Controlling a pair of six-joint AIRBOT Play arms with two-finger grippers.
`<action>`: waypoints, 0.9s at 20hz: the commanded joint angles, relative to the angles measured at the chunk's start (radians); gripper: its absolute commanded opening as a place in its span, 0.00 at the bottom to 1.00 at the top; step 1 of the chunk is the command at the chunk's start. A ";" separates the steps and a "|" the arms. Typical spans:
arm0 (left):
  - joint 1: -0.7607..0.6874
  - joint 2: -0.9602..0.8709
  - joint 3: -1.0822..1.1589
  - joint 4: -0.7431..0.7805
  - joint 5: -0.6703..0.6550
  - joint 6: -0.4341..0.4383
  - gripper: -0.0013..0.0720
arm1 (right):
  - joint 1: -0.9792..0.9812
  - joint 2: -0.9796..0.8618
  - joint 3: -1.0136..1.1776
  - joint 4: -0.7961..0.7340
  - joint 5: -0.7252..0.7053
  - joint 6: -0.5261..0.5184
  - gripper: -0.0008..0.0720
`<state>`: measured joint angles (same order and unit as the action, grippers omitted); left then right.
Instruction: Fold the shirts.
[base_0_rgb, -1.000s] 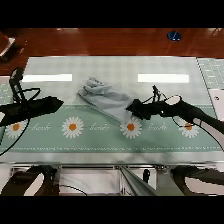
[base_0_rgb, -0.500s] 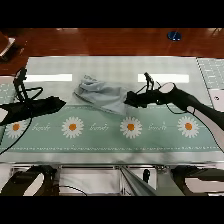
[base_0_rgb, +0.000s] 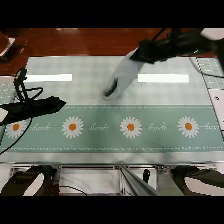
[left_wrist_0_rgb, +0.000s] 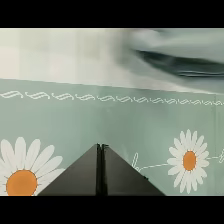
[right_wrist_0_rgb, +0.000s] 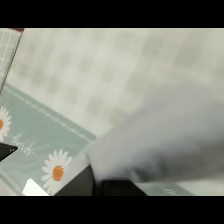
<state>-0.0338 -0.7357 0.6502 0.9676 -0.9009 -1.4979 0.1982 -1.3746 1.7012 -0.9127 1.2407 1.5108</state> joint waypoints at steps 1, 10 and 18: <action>0.000 -0.001 0.000 0.000 0.000 0.004 0.05 | -0.105 0.039 0.179 -0.127 0.177 0.089 0.04; -0.004 -0.001 0.000 -0.019 0.011 0.004 0.05 | -0.602 0.158 0.193 -0.226 0.461 0.179 0.04; -0.004 -0.001 0.000 -0.027 0.058 0.004 0.05 | -0.841 0.349 -0.076 -0.522 0.614 0.166 0.04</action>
<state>-0.0372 -0.7357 0.6502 0.9470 -0.8639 -1.4933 -0.5560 -1.1088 1.7615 -1.3144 1.8153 1.6787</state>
